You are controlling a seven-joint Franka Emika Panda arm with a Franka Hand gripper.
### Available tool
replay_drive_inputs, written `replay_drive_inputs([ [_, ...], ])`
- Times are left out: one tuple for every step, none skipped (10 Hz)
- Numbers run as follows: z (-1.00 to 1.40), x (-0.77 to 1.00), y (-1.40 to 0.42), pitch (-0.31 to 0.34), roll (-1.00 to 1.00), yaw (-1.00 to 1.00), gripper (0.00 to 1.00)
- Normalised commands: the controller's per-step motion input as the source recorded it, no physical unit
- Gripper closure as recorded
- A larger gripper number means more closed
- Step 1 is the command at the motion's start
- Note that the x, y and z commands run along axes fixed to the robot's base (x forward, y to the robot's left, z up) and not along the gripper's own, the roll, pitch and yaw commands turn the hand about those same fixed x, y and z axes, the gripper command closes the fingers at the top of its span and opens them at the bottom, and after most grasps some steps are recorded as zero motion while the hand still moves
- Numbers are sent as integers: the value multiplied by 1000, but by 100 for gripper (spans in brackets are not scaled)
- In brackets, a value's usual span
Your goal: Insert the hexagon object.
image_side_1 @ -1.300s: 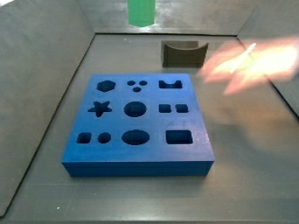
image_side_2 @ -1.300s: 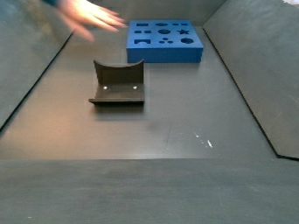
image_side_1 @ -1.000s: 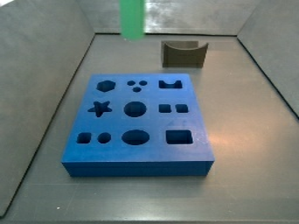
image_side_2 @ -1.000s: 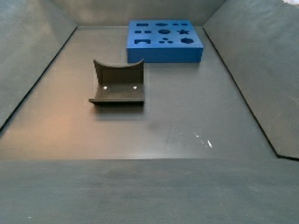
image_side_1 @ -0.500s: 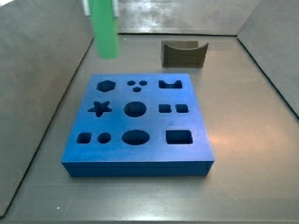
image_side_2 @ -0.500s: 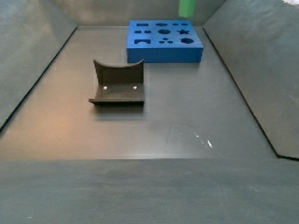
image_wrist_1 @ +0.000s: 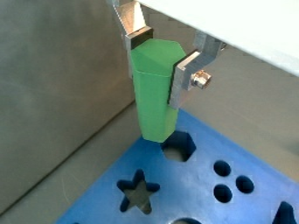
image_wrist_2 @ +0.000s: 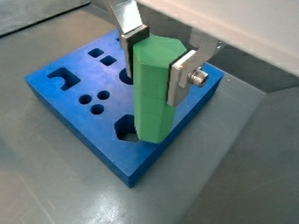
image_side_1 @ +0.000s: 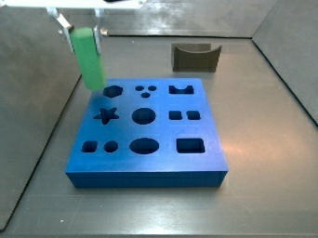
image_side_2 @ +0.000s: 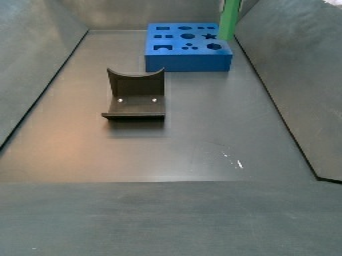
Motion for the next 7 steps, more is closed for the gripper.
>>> replay_drive_inputs([
  [-323,374,66,0,-66,-49,100],
  [-240,420,80,23,-54,-66,100],
  [-271,423,54,16,-39,-66,100],
  [-269,420,71,19,-40,-63,100],
  [-306,409,71,7,-33,-51,100],
  [-371,354,83,0,-23,-34,100],
  [-603,0,74,-94,0,0,100],
])
